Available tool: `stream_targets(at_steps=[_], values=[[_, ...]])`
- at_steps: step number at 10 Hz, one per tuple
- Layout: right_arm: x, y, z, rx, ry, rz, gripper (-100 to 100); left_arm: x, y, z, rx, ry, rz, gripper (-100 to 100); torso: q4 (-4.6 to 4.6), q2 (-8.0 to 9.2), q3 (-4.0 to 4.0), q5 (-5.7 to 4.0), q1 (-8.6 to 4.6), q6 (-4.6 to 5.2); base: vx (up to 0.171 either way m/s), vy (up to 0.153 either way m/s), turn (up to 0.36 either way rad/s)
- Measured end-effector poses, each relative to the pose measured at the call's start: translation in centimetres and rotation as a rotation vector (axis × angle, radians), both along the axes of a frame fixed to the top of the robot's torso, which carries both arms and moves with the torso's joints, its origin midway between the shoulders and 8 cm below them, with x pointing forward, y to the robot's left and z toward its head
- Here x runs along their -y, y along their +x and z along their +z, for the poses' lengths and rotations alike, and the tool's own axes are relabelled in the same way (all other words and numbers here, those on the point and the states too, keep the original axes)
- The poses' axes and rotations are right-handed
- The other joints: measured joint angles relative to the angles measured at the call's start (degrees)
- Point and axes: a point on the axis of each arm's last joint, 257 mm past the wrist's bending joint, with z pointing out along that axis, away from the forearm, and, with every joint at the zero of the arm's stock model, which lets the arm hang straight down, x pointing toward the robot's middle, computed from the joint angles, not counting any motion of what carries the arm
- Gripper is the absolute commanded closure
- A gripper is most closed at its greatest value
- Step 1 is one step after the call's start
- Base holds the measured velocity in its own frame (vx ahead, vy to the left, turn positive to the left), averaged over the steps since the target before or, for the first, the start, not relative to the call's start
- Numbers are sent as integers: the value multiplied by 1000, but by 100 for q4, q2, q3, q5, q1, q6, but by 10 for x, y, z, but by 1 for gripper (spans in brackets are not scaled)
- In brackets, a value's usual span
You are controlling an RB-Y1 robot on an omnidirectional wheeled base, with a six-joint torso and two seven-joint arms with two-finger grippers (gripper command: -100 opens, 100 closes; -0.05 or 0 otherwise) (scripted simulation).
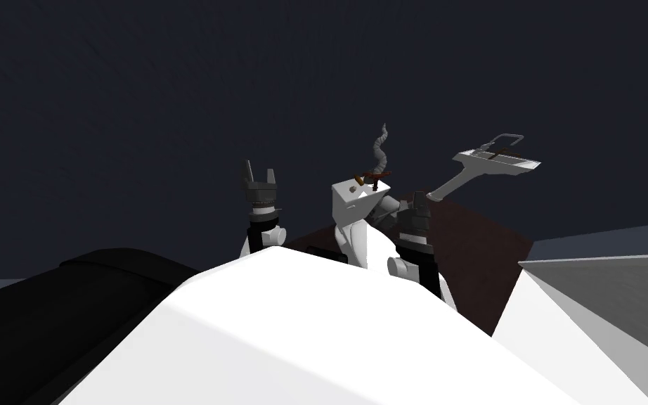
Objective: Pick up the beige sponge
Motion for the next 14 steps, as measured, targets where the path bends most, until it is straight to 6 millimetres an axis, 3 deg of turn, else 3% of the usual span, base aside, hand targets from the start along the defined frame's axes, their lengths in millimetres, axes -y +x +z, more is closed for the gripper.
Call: stream_targets(at_steps=[6, 10, 14], values=[[17, 5, -45, -171, -173, -8, -100, 0, 0, 0, 0, 0, 0, 0, 1, 5, 3, -1, -5, 0, -24, -27, 82], [29, 9, -63, -259, -290, -4, -100, 0, 0, 0, 0, 0, 0, 0, 1, 2, 1, -1, -3, -1, -15, -17, 51], [29, 9, -67, -270, -311, 0, -100, 0, 0, 0, 0, 0, 0, 0, -1, -5, -3, 1, 8, 0, -2, -2, 8]])
